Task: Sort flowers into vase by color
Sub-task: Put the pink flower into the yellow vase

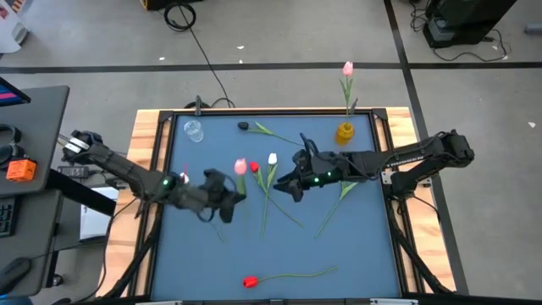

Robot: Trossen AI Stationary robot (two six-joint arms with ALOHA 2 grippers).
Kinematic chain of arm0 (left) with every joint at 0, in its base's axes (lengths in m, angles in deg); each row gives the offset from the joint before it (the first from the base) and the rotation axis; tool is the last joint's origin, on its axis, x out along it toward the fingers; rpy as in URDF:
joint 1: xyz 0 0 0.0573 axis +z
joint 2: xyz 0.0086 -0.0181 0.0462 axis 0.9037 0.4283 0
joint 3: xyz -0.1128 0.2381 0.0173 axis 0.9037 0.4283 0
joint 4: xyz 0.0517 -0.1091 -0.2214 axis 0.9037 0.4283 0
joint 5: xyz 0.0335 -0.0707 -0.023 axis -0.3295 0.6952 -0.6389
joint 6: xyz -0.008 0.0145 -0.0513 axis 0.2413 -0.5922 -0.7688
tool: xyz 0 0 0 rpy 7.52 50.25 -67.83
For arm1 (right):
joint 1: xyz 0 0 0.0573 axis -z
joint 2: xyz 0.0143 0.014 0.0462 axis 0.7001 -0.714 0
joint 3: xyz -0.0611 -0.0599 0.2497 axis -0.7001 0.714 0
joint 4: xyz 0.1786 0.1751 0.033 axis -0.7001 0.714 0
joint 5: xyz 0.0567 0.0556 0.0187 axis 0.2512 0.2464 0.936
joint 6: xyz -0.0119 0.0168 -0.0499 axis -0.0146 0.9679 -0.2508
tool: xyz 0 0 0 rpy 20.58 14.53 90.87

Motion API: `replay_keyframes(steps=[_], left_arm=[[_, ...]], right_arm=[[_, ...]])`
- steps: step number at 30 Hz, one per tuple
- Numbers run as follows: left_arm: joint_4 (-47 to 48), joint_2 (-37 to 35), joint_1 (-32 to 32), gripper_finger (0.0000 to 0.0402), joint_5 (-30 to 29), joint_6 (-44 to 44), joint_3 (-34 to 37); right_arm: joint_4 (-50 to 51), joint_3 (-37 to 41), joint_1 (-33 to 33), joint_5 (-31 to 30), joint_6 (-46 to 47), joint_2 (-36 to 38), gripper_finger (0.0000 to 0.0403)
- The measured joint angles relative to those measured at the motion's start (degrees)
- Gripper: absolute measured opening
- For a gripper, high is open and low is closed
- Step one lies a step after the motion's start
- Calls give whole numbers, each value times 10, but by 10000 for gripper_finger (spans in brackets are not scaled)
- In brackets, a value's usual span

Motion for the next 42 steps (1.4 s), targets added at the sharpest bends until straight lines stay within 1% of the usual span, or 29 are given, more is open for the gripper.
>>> replay_keyframes(steps=[4, 8, 9, 11, 14, 17, 19, 24, 26, 30, 34, 37, 42], left_arm=[[-83, 4, 60, 12, 78, 92, 0], [-151, 12, 107, 12, 146, 143, 1], [-176, 17, 118, 12, 161, 150, 0], [-192, 20, 135, 12, 194, 162, 0], [-239, 37, 157, 12, 219, 167, 0], [-268, 53, 178, 12, 255, 173, -1], [-262, 58, 186, 12, 272, 171, 0], [-282, 64, 192, 12, 282, 171, 0], [-292, 64, 192, 12, 282, 171, 0], [-290, 65, 192, 12, 282, 171, 0], [-291, 65, 192, 12, 282, 167, 0], [-291, 65, 192, 12, 281, 164, 0], [-291, 65, 192, 12, 279, 164, 0]], right_arm=[[-15, 0, -25, -51, 17, 0, 203], [-25, 0, -37, -87, 17, 0, 203], [-29, 0, -37, -89, 15, 0, 203], [-48, 0, -35, -75, 14, 0, 202], [-64, -2, -25, -60, 8, 0, 191], [-64, -9, -20, -55, -9, -1, 175], [-64, -13, -18, -51, -13, -1, 164], [-54, -13, -10, -39, -18, -1, 145], [-51, -13, -6, -29, -24, -1, 144], [-54, -13, 8, 14, -46, -1, 144], [-57, -13, 13, 31, -59, -1, 143], [-55, -15, 16, 34, -63, -1, 143], [-62, -15, 19, 21, -70, -10, 141]])
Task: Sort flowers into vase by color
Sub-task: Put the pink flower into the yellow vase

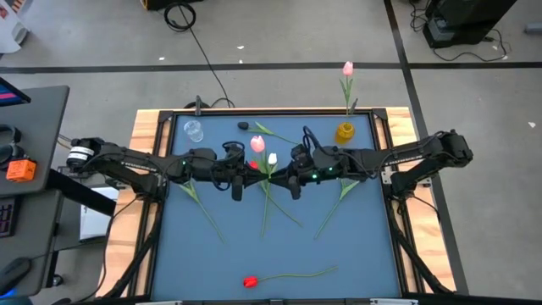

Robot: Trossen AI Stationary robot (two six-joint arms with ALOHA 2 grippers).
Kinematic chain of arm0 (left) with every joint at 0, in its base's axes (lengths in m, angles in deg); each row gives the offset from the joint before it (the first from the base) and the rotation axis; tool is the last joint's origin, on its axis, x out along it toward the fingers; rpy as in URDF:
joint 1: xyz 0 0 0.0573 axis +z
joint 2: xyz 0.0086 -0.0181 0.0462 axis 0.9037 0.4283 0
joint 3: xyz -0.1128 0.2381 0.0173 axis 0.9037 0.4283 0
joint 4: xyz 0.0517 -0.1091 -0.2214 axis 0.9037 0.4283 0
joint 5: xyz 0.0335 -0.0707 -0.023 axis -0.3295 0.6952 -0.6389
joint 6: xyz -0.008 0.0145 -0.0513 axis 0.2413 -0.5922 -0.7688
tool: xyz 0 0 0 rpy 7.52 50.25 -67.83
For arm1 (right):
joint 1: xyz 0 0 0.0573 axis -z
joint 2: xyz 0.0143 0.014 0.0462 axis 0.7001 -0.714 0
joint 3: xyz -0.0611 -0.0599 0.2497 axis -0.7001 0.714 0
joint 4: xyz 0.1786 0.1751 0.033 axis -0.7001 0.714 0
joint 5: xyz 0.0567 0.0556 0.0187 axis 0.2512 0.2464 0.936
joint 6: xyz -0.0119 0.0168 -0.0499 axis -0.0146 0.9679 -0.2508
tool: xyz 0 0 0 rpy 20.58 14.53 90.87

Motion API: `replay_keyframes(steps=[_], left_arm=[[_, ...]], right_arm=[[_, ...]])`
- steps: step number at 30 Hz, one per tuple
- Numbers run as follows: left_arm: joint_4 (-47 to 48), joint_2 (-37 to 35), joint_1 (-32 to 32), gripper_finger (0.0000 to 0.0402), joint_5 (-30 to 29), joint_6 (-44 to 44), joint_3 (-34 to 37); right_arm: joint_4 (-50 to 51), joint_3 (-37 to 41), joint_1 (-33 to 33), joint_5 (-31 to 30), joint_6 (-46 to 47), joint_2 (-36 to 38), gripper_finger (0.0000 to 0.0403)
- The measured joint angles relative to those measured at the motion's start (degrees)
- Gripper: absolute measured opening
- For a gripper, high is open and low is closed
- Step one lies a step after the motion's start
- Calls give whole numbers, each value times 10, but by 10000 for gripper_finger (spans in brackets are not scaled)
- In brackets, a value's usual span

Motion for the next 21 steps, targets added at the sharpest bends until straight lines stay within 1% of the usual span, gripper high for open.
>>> replay_keyframes(steps=[8, 10, 13, 15, 17, 18, 21], left_arm=[[6, 0, 3, 12, -4, 0, 0], [10, 0, 3, 12, -4, -2, 0], [19, 0, 3, 12, -5, -3, 0], [29, 0, 1, 12, -6, -5, 0], [40, 0, -1, 16, -10, -12, 0], [46, -1, -1, 20, -13, -17, -1], [64, -2, -1, 41, -20, -21, -2]], right_arm=[[-26, 0, -1, 0, 7, -38, 136], [-34, 0, -1, -12, 21, -43, 129], [-39, 0, -1, -15, 27, -47, 101], [-43, 0, -1, -10, 21, -47, 69], [-46, 0, -1, -6, 13, -47, 27], [-48, 0, -1, -6, 6, -48, 17], [-27, -8, -1, -8, 1, -48, 12]])
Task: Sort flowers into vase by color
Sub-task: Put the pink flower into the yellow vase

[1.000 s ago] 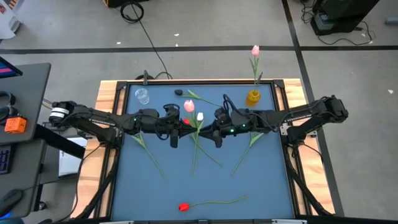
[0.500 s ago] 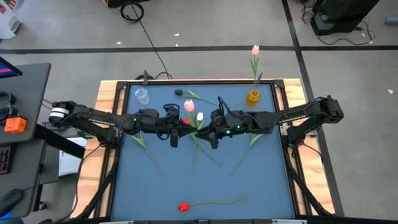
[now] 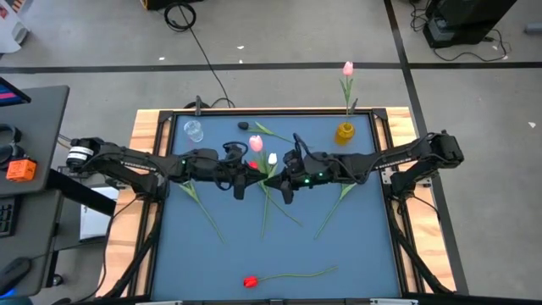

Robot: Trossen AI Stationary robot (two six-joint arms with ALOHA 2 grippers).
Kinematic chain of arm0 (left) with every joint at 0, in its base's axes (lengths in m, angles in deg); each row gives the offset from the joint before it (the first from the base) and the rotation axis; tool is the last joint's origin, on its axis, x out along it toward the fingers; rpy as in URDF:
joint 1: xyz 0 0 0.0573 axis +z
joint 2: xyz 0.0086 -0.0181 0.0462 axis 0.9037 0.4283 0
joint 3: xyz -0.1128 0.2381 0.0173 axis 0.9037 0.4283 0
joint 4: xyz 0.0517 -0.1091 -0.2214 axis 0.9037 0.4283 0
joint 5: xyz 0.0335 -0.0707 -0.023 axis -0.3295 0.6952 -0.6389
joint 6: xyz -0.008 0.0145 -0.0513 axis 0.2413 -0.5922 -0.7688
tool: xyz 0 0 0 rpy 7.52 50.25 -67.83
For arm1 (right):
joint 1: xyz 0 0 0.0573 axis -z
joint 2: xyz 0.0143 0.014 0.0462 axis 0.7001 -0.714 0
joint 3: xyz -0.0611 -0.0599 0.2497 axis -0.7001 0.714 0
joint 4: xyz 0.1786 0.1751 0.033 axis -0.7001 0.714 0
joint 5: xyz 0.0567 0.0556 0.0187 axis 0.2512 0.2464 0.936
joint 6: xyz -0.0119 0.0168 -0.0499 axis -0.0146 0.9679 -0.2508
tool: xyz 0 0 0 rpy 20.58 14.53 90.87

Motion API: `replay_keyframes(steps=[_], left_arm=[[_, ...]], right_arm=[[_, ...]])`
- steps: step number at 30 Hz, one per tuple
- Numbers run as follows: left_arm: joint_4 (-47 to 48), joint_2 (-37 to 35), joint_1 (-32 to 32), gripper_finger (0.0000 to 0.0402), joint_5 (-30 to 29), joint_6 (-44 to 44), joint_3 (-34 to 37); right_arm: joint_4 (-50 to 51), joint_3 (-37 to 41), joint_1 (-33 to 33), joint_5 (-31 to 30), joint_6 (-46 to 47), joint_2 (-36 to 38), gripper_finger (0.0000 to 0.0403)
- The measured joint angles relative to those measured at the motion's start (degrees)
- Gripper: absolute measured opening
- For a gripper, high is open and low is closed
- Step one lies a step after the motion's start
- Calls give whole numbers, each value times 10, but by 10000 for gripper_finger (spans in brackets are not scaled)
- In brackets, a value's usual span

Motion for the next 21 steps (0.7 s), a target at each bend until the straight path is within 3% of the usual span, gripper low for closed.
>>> replay_keyframes(steps=[8, 12, 21], left_arm=[[23, 1, 1, 146, -12, 1, 1], [64, -13, -4, 188, -27, 6, 2], [113, -95, -57, 199, -171, 43, 6]], right_arm=[[79, -33, 1, -61, -16, 3, 4], [90, -38, 3, -120, -14, 14, 2], [177, -38, -4, -270, -38, 78, 0]])
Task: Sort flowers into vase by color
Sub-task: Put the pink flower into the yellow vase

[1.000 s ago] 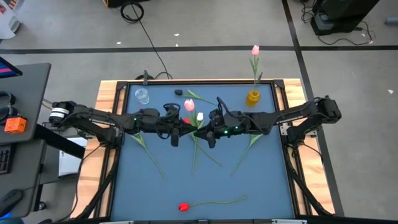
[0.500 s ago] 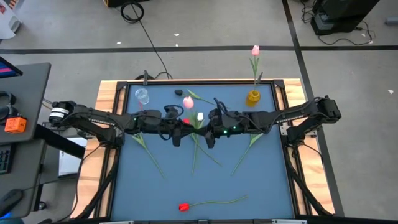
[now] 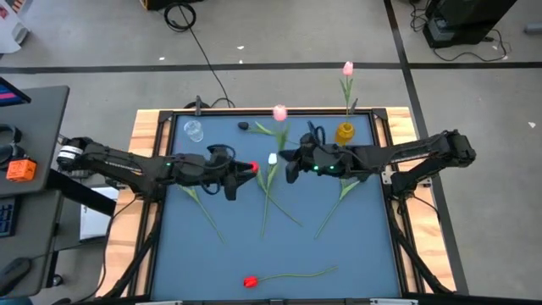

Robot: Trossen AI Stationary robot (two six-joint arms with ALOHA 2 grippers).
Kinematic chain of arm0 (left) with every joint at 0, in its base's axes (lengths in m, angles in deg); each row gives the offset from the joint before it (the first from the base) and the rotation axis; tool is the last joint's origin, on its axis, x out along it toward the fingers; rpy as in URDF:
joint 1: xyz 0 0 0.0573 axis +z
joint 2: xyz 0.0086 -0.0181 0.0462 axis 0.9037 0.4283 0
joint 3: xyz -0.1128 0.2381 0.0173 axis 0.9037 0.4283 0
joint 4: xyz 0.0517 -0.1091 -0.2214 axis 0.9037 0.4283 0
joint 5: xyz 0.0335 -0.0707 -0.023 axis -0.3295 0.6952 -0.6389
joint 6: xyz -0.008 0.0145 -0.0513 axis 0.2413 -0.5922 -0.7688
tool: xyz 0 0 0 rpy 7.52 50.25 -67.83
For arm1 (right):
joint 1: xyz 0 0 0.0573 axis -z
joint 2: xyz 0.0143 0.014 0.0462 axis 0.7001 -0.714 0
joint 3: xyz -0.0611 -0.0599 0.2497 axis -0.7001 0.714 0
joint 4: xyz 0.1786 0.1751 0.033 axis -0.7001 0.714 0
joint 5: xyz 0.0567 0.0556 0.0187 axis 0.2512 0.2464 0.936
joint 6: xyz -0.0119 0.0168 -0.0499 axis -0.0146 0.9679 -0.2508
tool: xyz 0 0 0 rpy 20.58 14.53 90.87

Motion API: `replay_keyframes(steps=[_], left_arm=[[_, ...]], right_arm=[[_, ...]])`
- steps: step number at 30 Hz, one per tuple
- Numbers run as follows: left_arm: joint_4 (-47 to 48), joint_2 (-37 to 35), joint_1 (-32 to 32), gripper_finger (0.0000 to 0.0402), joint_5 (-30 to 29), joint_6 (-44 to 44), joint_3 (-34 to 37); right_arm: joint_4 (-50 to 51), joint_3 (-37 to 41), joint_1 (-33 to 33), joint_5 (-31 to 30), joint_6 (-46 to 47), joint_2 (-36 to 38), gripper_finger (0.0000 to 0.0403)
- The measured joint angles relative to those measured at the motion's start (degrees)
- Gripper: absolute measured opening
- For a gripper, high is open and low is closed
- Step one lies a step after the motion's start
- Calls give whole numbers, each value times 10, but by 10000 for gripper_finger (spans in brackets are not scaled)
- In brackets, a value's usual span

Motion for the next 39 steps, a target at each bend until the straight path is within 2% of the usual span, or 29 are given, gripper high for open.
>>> replay_keyframes(steps=[5, 10, 15, 21, 27, 30, 33, 39], left_arm=[[91, -21, -29, 199, -57, -4, 2], [113, -22, -53, 199, -82, -30, 2], [151, -21, -91, 199, -143, -59, 2], [203, -21, -121, 199, -179, -102, 1], [164, -21, -114, 199, -182, -114, 1], [129, -21, -102, 199, -181, -86, 1], [97, -21, -92, 199, -183, -23, 1], [90, -21, -74, 199, -181, 7, 1]], right_arm=[[124, 0, 3, -67, -5, 61, 0], [228, 1, 8, -104, 0, 118, 0], [333, 11, 8, -144, 40, 177, 0], [362, 57, 9, -186, 52, 261, 0], [423, 69, 39, -283, 51, 299, 0], [424, 75, 85, -306, 34, 301, 0], [397, 89, 143, -307, 2, 298, 0], [234, 130, 260, -227, -144, 290, 0]])
